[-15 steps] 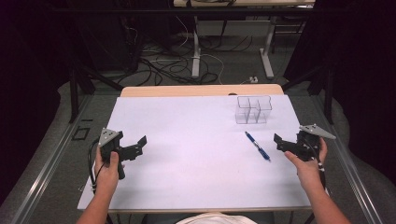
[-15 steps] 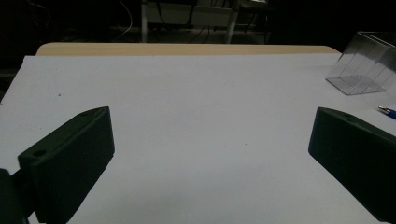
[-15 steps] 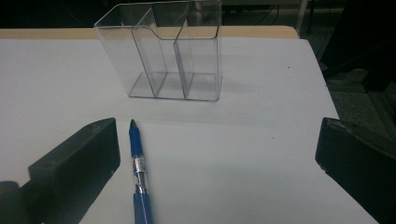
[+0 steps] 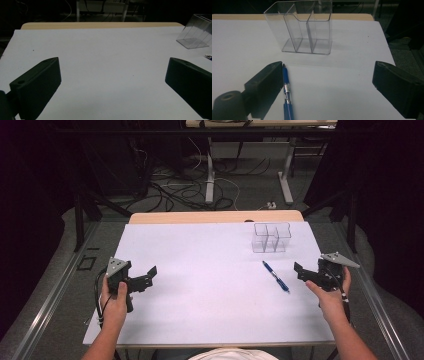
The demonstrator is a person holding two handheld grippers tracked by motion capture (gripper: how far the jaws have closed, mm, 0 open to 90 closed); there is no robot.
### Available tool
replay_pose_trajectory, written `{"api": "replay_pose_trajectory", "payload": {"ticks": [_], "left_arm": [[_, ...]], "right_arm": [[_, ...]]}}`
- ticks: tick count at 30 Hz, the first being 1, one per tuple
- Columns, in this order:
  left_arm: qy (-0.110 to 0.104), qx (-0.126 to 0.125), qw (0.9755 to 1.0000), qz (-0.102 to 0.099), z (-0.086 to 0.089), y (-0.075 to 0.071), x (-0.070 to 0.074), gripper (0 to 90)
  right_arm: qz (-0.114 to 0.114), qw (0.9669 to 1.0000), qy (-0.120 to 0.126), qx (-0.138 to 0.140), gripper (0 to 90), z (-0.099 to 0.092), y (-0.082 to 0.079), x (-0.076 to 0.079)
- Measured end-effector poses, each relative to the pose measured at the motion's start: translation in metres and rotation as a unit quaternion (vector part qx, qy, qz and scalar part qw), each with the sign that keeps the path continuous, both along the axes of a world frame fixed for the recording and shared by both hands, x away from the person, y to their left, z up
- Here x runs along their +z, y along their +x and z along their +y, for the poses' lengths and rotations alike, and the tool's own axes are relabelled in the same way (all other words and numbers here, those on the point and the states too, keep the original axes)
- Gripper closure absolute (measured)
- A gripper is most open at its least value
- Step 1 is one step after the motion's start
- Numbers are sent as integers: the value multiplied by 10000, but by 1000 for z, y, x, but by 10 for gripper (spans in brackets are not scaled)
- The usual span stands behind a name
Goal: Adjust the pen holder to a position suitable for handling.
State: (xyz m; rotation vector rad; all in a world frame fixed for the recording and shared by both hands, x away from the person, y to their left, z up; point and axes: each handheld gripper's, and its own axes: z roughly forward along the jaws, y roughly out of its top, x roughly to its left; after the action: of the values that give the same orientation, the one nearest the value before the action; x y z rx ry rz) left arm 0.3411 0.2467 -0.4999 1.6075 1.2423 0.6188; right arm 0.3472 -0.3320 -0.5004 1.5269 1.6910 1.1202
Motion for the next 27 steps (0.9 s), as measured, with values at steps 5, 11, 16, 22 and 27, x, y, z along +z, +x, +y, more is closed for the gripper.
{"api": "replay_pose_trajectory", "payload": {"ticks": [5,11,16,22,27], "left_arm": [[51,-20,10000,18,2,-1,1,2],[3,-2,10000,-24,1,-2,1,2],[0,1,10000,-18,1,-3,1,2],[-19,17,10000,-35,1,-3,1,2],[-21,14,10000,8,1,-3,1,1]], "right_arm": [[-113,9998,-31,156,155,2,3,3],[-116,9996,-153,216,175,7,8,7],[-7,9993,-122,352,212,10,15,13],[173,9986,-205,456,248,15,27,24],[195,9983,-303,461,266,17,42,38]]}}
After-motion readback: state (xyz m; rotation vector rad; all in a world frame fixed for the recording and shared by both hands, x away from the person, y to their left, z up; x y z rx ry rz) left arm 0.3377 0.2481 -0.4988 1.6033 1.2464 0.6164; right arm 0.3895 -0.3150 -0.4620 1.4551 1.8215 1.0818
